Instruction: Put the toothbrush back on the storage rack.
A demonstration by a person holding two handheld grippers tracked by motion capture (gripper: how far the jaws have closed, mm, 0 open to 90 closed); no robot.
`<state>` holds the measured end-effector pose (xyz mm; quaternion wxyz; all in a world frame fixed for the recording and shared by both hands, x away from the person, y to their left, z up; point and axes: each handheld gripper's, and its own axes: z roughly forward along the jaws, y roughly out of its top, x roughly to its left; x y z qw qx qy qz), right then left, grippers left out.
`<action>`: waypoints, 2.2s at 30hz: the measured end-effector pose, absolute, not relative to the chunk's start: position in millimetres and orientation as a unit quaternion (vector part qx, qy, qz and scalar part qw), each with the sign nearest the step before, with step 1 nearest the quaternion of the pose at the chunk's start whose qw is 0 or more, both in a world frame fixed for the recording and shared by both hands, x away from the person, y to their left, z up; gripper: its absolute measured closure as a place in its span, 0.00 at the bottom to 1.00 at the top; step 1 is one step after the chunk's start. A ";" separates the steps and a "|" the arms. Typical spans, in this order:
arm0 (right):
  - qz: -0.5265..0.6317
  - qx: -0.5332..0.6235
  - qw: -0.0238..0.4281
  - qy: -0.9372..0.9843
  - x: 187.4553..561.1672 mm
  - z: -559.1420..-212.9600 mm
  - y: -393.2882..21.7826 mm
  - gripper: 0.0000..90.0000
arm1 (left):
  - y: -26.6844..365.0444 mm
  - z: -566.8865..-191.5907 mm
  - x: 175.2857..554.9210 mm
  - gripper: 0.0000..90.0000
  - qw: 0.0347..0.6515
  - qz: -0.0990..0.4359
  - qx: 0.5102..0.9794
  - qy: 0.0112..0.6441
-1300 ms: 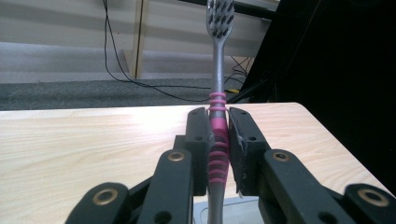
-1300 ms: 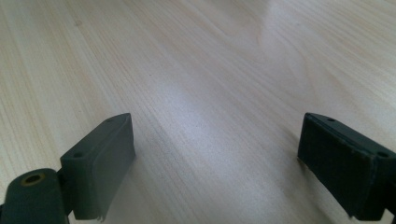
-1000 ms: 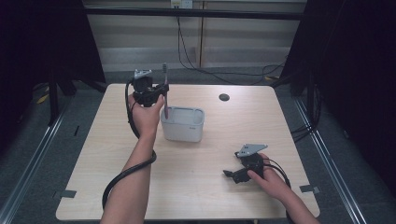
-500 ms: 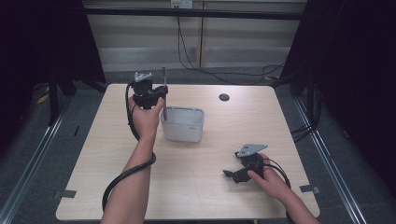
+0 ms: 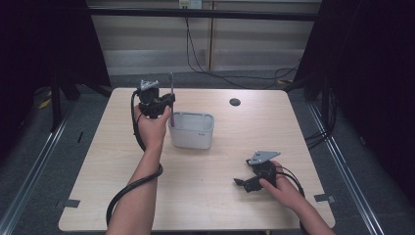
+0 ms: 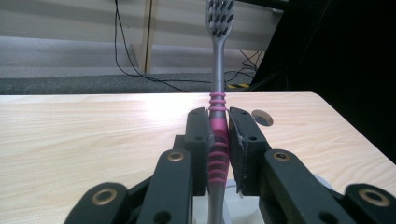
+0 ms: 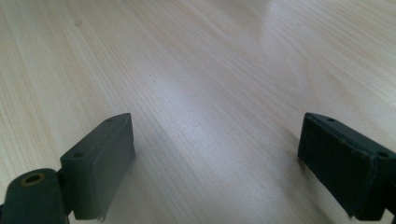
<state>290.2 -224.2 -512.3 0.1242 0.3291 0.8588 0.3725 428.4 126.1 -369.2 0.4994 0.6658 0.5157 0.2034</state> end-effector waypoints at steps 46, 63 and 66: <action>0.371 0.329 0.122 0.860 290.1 -512.2 -224.3 0.11 | 126.1 -392.7 406.8 0.87 0.474 0.205 0.686 0.512; 0.371 0.329 0.123 0.860 290.1 -512.2 -224.3 0.11 | 128.8 -403.6 399.6 0.87 0.476 0.194 0.686 0.515; 0.371 0.329 0.123 0.860 290.1 -512.2 -224.3 0.11 | 128.2 -405.1 398.7 0.87 0.474 0.194 0.688 0.514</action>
